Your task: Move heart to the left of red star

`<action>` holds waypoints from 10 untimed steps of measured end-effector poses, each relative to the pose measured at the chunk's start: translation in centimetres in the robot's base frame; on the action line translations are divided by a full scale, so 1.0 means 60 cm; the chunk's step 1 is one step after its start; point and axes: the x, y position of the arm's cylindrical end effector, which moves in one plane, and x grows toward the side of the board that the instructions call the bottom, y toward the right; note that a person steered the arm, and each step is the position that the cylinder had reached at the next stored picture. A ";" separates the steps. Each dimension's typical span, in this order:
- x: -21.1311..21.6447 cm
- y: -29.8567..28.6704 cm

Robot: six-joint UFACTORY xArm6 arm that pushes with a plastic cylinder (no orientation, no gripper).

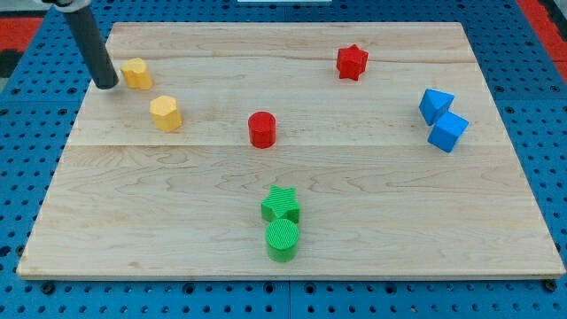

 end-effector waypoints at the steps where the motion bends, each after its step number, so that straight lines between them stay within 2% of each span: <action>1: -0.024 0.044; 5: 0.002 0.199; 7: -0.022 0.324; 8: 0.041 0.314; 10: 0.099 0.120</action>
